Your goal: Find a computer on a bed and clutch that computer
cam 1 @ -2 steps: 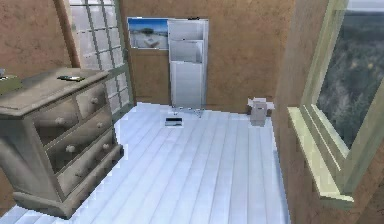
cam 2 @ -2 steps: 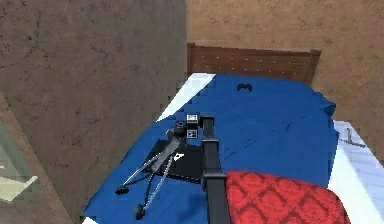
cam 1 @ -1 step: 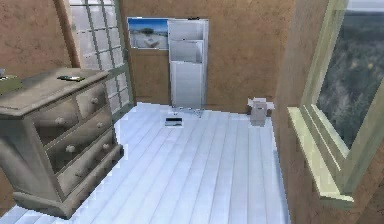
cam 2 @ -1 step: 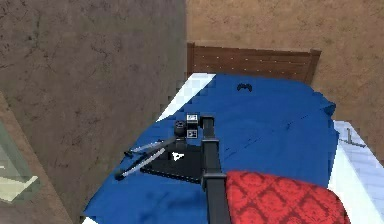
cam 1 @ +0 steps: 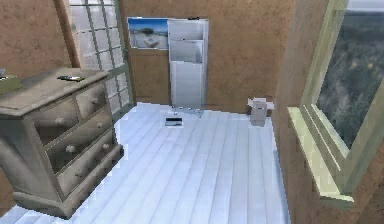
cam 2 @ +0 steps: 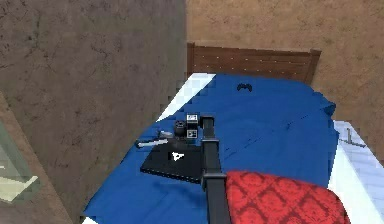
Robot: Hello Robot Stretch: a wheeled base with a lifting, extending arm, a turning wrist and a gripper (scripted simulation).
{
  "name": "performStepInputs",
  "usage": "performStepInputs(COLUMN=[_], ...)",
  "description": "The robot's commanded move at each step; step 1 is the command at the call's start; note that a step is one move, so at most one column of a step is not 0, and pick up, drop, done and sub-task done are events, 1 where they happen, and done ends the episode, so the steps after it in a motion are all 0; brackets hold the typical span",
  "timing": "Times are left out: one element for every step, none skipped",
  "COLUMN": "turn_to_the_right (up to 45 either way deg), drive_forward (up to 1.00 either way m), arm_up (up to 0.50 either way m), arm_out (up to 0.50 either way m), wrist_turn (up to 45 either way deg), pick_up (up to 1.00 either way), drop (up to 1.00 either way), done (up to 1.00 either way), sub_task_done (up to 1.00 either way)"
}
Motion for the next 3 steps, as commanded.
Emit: performStepInputs(turn_to_the_right=[0.0, 0.0, 0.0], drive_forward=[0.0, 0.0, 0.0], arm_up=[0.0, 0.0, -0.3], arm_out=[0.0, 0.0, 0.0], wrist_turn=[45.0, 24.0, 0.0], pick_up=[0.0, 0.0, 0.0], drop=[0.0, 0.0, 0.0], done=[0.0, 0.0, 0.0], sub_task_done=[0.0, 0.0, 0.0])
